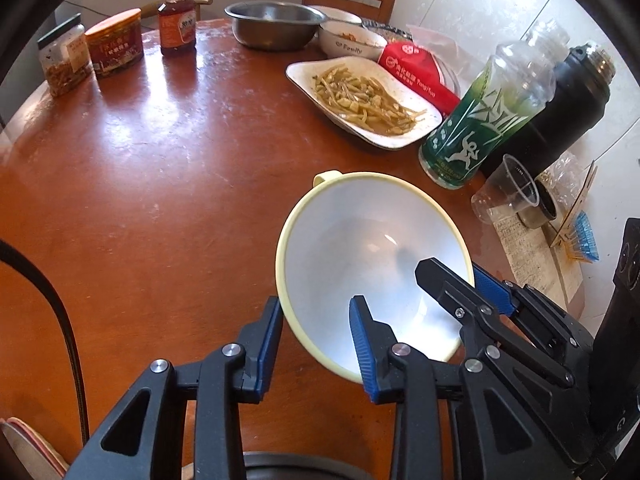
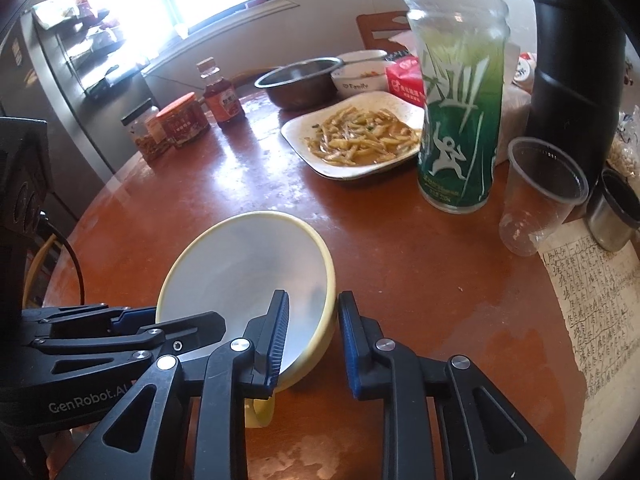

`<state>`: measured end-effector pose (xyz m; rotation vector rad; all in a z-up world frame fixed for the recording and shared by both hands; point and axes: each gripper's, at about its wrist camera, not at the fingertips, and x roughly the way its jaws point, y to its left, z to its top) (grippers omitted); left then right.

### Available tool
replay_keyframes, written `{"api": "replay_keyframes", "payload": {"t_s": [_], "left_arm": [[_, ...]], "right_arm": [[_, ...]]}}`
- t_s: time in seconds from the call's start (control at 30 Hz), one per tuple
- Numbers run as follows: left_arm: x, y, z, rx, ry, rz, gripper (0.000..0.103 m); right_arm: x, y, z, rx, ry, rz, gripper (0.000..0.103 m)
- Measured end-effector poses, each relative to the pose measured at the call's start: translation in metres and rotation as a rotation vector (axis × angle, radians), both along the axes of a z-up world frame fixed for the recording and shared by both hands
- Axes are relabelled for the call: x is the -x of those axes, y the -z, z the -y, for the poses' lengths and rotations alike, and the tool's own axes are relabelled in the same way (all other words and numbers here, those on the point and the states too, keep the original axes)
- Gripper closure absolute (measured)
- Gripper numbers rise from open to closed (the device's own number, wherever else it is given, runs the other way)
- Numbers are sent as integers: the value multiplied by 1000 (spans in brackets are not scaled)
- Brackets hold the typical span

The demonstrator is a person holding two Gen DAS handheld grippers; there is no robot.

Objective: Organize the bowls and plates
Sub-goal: 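Lift the cream bowl and carry it over the nested steel bowls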

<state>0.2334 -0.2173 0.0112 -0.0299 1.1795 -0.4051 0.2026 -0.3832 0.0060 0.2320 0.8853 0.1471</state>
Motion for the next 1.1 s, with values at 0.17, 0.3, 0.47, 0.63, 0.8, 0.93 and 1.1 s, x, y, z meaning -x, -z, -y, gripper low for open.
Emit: {"api": "replay_keyframes", "payload": {"t_s": [0.17,0.3,0.47,0.63,0.8,0.93,1.1], "left_arm": [[17,-24,-20,7,-28,57,68],[33,-44,-37,11,-54,112,68],[55,-61,-62,25,-81,160,68],[75,-70,-83,30,-105,195,68],[91,-75,-98,29,-120,216,68],[101,-77,-104,30,-126,222,68],[112,-77,-104,28,-123,230,68]], "right_arm": [[12,-25,-16,-16,-33,52,77],[26,-43,-33,-24,-69,94,77],[42,-58,-53,-23,-108,127,77],[59,-67,-74,-16,-146,150,77],[73,-72,-89,-4,-170,165,77],[82,-73,-95,4,-182,171,77],[92,-74,-97,10,-190,177,77]]}}
